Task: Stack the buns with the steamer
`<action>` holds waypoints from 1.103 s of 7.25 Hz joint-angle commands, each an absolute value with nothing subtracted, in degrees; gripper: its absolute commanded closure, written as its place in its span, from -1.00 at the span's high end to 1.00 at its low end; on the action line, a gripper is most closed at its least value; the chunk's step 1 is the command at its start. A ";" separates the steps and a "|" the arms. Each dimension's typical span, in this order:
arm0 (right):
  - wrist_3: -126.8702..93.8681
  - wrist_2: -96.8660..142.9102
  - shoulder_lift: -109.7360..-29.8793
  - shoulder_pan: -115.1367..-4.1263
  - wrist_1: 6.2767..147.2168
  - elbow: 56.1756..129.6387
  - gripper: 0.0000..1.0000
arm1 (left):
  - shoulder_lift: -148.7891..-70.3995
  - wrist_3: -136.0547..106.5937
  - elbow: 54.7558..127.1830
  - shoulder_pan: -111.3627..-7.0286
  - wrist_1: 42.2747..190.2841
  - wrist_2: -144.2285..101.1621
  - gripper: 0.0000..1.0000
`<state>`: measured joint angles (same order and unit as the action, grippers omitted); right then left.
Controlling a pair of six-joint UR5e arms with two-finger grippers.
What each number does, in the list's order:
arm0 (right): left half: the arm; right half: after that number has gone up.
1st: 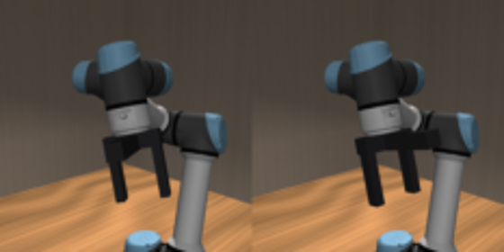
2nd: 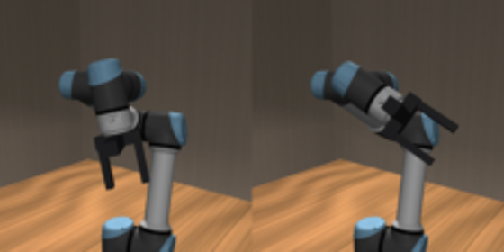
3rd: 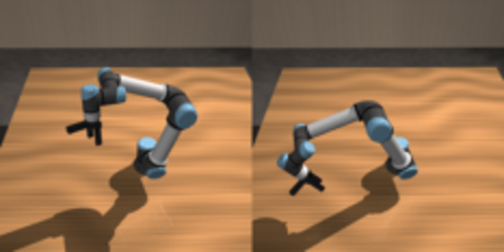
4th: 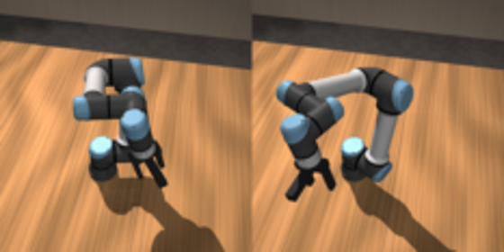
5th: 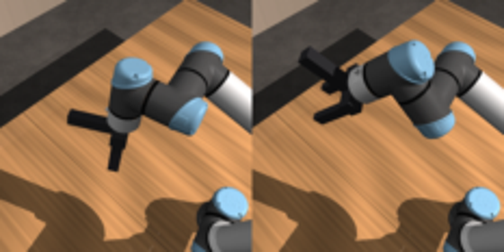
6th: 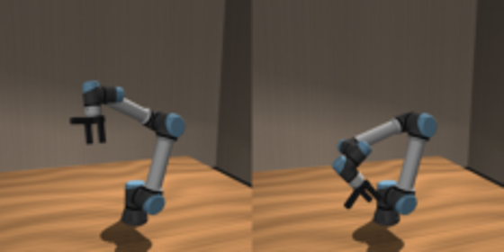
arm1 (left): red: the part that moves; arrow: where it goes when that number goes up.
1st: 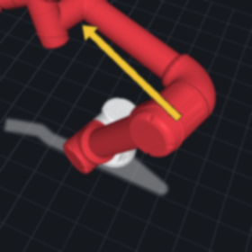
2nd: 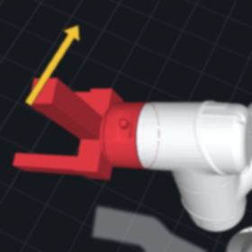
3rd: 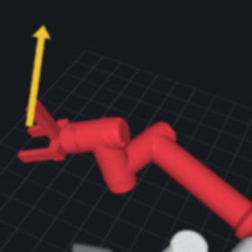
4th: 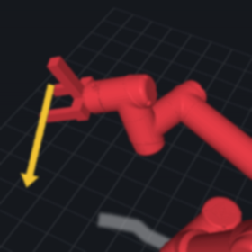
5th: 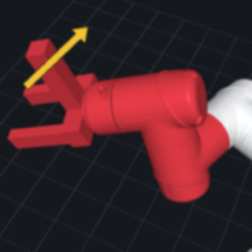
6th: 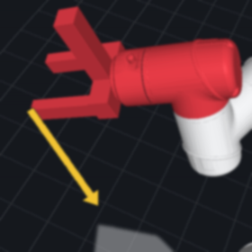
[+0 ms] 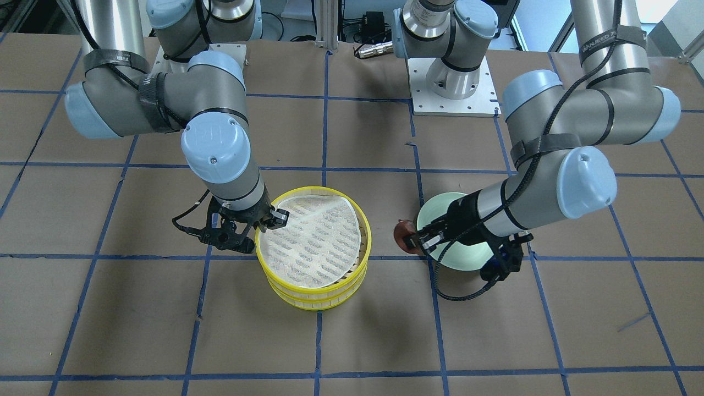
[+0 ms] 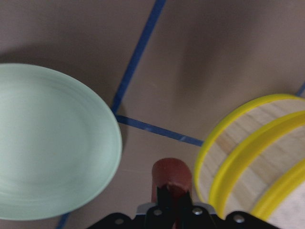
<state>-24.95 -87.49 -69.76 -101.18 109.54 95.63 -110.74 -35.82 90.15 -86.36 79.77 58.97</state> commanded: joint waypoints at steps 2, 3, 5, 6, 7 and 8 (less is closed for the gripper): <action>-24.70 -87.71 -70.05 -101.16 109.51 96.06 0.51 | -113.54 -57.21 90.88 -94.12 69.54 49.66 0.33; -24.18 -87.71 -70.14 -101.08 109.60 95.72 0.99 | -113.73 -57.48 90.88 -94.13 69.43 49.48 0.99; -16.84 -87.19 -72.58 -97.49 107.77 91.96 1.00 | -112.95 -56.35 90.70 -94.13 69.26 49.66 1.00; -11.65 -86.93 -75.90 -93.90 102.71 89.67 1.00 | -111.29 -54.95 89.57 -94.22 69.17 50.27 1.00; -6.12 -86.92 -78.98 -90.13 97.87 87.65 1.00 | -109.53 -54.93 89.47 -94.13 70.04 50.36 1.00; -5.02 -86.92 -82.06 -89.22 91.30 85.45 1.00 | -109.51 -54.84 90.34 -94.13 69.96 50.36 1.00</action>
